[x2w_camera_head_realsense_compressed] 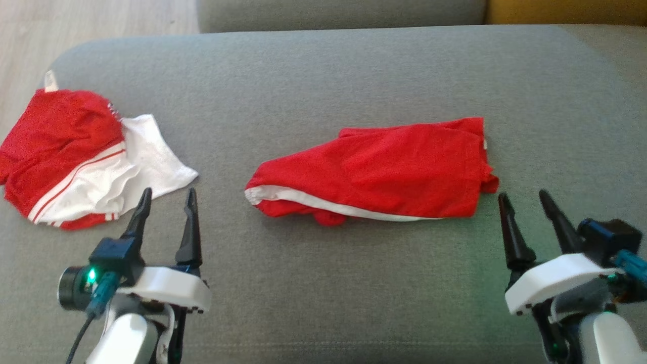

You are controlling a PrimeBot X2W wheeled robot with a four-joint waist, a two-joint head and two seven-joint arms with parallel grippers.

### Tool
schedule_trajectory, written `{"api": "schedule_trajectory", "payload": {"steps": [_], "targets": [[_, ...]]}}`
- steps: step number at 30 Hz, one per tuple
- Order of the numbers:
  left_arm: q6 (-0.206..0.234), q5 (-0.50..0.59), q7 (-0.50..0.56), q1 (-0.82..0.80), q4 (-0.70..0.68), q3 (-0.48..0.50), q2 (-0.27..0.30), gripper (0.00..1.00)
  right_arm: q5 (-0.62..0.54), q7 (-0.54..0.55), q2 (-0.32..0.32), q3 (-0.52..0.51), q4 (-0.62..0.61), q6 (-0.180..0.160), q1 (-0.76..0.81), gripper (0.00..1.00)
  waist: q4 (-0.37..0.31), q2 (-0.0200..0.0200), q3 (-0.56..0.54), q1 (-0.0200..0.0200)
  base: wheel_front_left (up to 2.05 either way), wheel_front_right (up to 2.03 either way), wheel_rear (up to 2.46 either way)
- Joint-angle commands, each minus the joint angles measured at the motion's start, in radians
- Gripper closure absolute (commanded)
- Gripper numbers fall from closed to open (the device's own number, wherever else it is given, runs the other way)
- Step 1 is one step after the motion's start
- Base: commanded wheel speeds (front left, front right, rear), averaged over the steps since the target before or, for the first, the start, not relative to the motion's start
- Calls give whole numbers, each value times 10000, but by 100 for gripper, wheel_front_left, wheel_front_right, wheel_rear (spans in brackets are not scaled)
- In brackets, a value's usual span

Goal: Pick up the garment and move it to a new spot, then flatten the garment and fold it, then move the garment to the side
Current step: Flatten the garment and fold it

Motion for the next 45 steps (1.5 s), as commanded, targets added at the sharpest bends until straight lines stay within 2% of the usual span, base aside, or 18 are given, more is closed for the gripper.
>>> {"api": "schedule_trajectory", "payload": {"steps": [1, 9, 15, 16, 17, 18, 26, 36, 40, 45], "targets": [[-75, 105, -121, -650, -256, 342, 111, 0, -12, 79, -41, 199, -176, 40, -86, 0, 167, 0, 116, 0, 0, 0, 0], [-272, 270, -122, -1160, -210, 276, -199, 0, 92, 283, -294, 258, 1438, 40, -709, 0, 794, 0, 703, 0, 0, 0, 0], [-377, 413, -122, -1291, -203, 459, -402, 0, 164, 23, -455, 323, 2288, 40, -1346, 0, 945, 0, 1069, 0, 0, 0, 0], [-400, 443, -122, -1306, -198, 486, -436, 0, 181, -25, -477, 347, 2377, 40, -1429, 13, 955, 0, 1112, 0, 0, 0, 0], [-422, 478, -122, -1320, -189, 508, -464, 0, 207, -57, -480, 370, 2436, 40, -1497, 62, 959, 0, 1159, 0, 0, 0, 0], [-435, 527, -122, -1339, -177, 525, -488, 0, 232, -79, -486, 400, 2463, 40, -1544, 100, 963, 0, 1200, 0, 0, 0, 0], [-553, 794, -122, -1448, -121, 708, -708, 0, 418, -330, -483, 404, 1823, 40, -1413, 100, 882, 0, 1361, 0, 0, 0, 0], [-742, 1062, -122, -1450, -92, 1006, -929, 0, 377, 40, -508, 153, -84, 40, -1501, 100, 632, 0, 1401, 0, 0, 0, 0], [-883, 1155, -122, -1583, -94, 1024, -1040, 0, 479, 221, -697, 78, -27, 40, -2161, 100, 728, 0, 1590, 0, 0, 0, 0], [-1066, 1261, -122, -1820, -101, 1090, -1168, 0, 744, 156, -1026, -83, 745, 40, -3260, 100, 970, 0, 1969, 0, 0, 0, 0]]}}
